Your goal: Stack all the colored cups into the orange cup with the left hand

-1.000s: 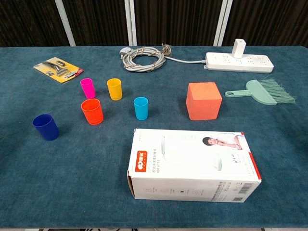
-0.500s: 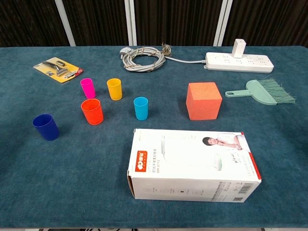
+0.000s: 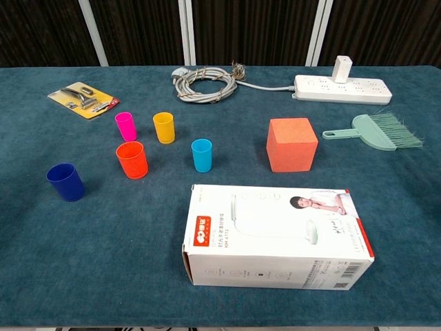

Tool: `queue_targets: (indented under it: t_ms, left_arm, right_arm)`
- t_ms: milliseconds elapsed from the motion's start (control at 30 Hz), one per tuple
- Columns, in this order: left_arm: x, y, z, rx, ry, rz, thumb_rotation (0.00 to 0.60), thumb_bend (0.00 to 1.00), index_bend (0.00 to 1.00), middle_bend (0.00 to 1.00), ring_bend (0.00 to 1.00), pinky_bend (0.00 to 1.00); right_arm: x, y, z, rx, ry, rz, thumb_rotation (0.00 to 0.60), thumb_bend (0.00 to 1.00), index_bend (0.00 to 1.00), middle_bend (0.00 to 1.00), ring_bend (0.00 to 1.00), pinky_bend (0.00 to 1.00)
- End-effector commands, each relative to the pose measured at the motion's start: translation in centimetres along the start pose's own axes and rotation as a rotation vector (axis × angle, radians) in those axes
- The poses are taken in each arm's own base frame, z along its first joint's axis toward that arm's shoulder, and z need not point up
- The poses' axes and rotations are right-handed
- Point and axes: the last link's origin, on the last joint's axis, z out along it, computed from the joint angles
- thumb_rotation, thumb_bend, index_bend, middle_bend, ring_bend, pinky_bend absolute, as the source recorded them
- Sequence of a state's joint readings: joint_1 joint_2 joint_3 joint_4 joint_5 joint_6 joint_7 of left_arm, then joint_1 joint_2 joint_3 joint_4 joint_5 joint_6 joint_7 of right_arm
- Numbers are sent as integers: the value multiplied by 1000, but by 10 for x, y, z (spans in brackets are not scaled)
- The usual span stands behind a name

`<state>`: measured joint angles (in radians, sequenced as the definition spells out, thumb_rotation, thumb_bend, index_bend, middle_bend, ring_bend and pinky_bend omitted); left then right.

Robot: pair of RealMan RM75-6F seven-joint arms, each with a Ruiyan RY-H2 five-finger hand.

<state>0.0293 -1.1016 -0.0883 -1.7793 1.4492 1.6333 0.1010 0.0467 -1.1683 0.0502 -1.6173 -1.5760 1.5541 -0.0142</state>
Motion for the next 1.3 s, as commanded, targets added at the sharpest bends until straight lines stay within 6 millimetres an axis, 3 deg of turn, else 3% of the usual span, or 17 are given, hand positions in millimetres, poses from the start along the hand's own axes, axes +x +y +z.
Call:
queue_targets:
  t_ms: [33,233,367,567,800,1133,1300]
  left_arm:
    - [-2,1,3,-19,-17,-10,600,248,167,110,0,0]
    - [-10,11,30,-120,-119,39,600,165,144,108,0,0]
    - [-23,39,58,-226,-235,63,600,146,119,106,0,0]
    - [-48,71,84,-326,-385,153,600,146,101,108,0,0]
    - [-80,99,95,-406,-499,236,600,146,137,114,0,0]
    - [-106,124,107,-423,-520,264,600,160,189,120,0,0]
    - [-115,138,110,-440,-533,279,600,208,262,122,0,0]
  right_arm:
    - [1,0,-1,1,1,2,600,337,89,44,87,44]
    - [1,-2,0,8,-1,2,600,337,89,44,87,44]
    - [3,-3,-1,9,10,3,600,337,88,44,88,44]
    - [5,-2,-1,-1,19,7,600,336,89,44,87,44]
    - [4,-4,-2,7,10,7,600,336,88,44,87,44]
    - [7,-1,-1,-3,19,10,600,337,89,44,88,44]
    - [8,0,-1,-6,24,13,600,337,89,44,87,44]
